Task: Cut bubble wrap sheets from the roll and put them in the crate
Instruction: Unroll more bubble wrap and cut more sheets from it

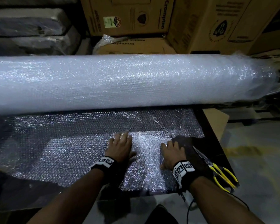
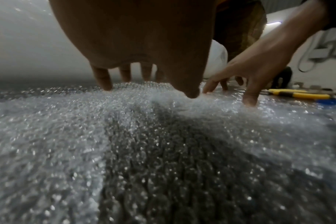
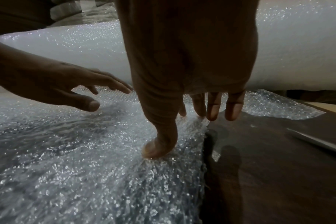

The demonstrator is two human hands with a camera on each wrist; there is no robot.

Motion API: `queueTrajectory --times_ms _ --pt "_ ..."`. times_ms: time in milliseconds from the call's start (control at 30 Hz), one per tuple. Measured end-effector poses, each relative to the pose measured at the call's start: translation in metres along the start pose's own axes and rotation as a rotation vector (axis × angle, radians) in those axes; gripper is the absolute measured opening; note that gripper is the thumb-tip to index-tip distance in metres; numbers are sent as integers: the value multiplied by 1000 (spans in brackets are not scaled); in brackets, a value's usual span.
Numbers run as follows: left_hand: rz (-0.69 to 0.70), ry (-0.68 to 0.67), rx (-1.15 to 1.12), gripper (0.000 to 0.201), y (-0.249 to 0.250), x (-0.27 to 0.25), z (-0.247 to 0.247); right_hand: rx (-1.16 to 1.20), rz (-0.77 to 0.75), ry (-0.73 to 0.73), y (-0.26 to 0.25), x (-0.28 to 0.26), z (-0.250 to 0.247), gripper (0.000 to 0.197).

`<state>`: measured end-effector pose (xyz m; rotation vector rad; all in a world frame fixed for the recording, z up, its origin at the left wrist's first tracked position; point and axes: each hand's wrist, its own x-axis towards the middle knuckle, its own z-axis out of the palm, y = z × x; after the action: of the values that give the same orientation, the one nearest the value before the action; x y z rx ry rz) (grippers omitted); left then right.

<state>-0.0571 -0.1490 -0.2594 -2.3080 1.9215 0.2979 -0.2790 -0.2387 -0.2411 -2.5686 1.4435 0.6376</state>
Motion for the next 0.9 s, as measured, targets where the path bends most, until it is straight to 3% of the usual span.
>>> queueTrajectory --times_ms 67,133,267,467,667,733,800,833,900 --pt "157 -77 38 84 3 0 -4 -32 -2 8 -1 1 -1 94" --pt "228 -139 87 84 2 1 -4 -42 -1 21 -3 1 0 94" --pt "220 -199 70 97 -3 2 -1 -62 9 33 -5 0 0 92" --pt "213 -130 70 98 -3 -1 9 -72 14 46 -6 -1 3 93" --pt "207 -180 59 101 -5 1 2 -53 12 47 -6 -2 5 90" --pt "233 -109 58 89 -8 -1 3 -43 7 46 -5 -3 5 87" --pt "329 37 90 59 -9 -8 4 -27 -3 47 -3 -4 6 85" --pt "361 83 93 54 -9 -14 7 -17 -8 47 -1 -4 6 87" --pt "353 42 77 56 -7 -24 14 16 -25 36 1 -3 7 91"
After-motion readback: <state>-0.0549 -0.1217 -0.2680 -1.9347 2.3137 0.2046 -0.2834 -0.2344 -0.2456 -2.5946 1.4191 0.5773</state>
